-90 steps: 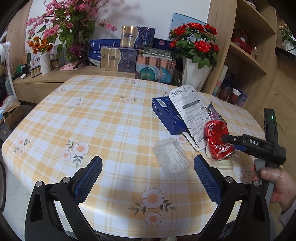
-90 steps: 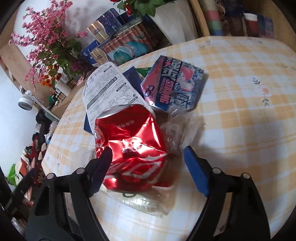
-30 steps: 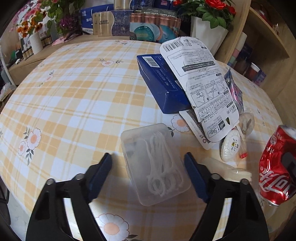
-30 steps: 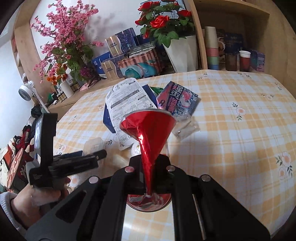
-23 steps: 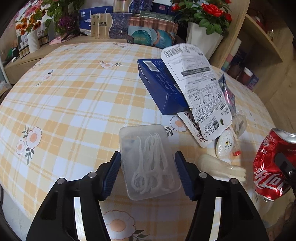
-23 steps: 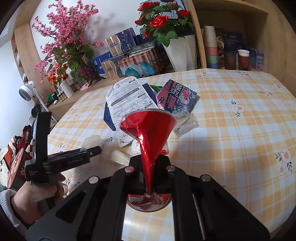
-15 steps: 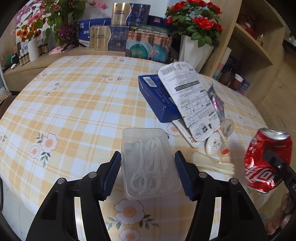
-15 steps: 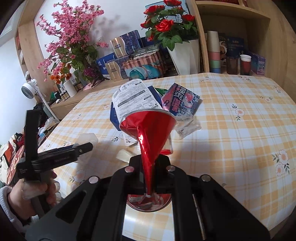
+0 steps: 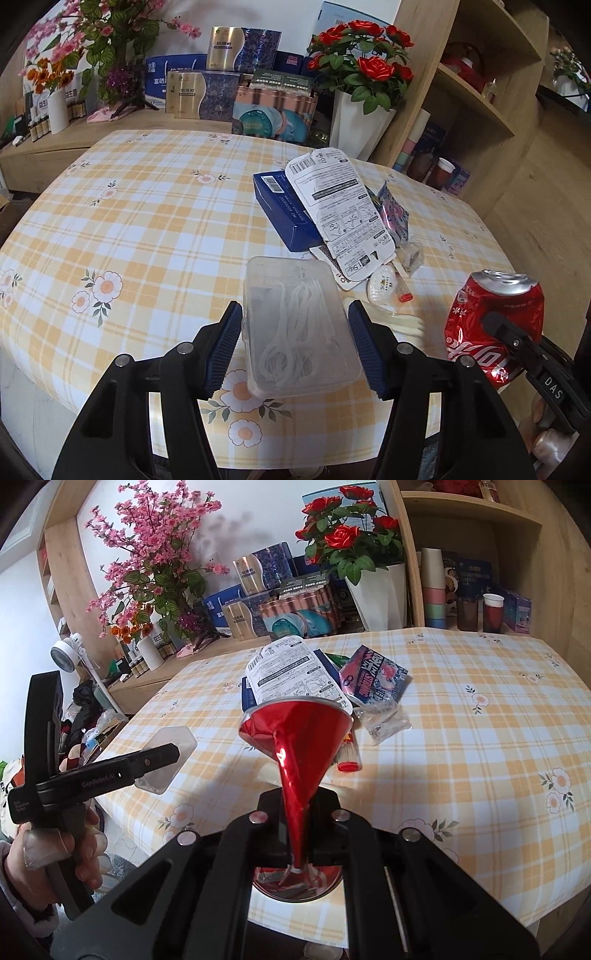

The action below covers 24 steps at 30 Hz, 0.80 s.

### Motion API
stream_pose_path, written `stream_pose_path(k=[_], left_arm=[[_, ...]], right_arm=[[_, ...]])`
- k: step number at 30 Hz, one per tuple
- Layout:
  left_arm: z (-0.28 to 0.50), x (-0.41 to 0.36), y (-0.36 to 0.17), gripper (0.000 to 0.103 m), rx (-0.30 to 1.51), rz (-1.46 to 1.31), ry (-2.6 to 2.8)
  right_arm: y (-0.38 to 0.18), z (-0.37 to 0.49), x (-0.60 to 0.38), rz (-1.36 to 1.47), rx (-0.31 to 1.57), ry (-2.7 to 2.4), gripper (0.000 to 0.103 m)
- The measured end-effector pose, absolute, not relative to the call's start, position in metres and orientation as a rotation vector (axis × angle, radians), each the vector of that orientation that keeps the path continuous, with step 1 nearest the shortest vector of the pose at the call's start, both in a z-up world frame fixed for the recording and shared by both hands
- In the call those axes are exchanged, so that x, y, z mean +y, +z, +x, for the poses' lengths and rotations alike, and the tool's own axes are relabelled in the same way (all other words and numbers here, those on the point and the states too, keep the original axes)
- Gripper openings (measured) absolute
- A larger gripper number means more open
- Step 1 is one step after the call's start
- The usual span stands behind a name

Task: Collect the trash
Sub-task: 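Carry the can over the bin and open the right tool while the left tool carries the floss box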

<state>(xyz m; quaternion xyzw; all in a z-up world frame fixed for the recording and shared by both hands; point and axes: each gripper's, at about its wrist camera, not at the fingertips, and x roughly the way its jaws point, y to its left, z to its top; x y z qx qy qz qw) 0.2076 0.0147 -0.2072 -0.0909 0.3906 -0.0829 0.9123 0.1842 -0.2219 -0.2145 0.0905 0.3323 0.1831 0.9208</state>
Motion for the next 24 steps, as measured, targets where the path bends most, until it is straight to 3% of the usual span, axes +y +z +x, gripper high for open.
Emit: stream_pose_path(k=[24], left_arm=[[0.195, -0.003, -0.179, 0.058, 0.761, -0.182, -0.254]], right_arm=[[-0.207, 0.175, -0.228, 0.187, 0.674, 0.376, 0.009]])
